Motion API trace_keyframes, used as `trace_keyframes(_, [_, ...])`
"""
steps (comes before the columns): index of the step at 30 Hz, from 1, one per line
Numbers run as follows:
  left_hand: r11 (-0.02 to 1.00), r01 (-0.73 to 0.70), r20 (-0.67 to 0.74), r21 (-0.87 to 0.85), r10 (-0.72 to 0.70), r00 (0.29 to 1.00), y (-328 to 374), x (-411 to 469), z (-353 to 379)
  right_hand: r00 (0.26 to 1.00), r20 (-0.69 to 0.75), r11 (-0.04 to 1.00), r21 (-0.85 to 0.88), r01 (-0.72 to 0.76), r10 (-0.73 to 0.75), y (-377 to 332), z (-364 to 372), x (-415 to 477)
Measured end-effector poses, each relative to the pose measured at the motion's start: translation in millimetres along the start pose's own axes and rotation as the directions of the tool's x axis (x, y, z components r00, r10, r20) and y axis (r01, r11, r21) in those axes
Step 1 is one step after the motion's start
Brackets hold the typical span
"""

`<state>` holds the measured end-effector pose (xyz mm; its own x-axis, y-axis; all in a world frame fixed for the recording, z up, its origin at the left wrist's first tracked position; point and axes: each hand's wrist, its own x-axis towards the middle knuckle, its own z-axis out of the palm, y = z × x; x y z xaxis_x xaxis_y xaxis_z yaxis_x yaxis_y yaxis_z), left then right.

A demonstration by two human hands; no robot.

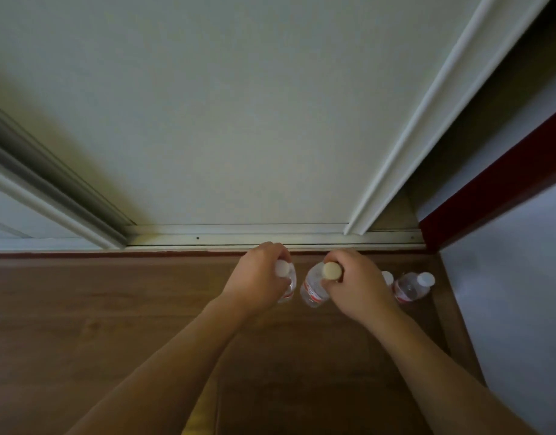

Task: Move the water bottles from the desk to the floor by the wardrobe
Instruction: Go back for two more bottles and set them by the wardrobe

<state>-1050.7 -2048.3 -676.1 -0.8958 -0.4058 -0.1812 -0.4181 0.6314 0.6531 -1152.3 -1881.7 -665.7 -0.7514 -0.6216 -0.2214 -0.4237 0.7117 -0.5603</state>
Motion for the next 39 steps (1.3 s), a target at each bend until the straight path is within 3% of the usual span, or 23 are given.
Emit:
trace_keyframes(8, [1.000,0.009,0.002,0.029,-0.009,1.000,-45,32,68,0.997,0.028,0.996,-0.042,-0.077,0.078,45,58,31])
trace_keyframes(19, [1.000,0.020,0.007,0.012,-0.020,1.000,-69,39,107,0.988,0.055,0.988,-0.067,-0.142,0.146,63,88,39])
trace_keyframes(32, [0.997,-0.016,0.005,0.073,0.016,1.000,-65,30,104,0.978,0.100,0.980,-0.098,-0.174,0.184,63,79,31])
trace_keyframes(39, [0.994,0.035,0.009,0.100,-0.036,0.999,-45,19,73,0.978,0.045,0.976,-0.099,-0.196,0.201,54,36,21])
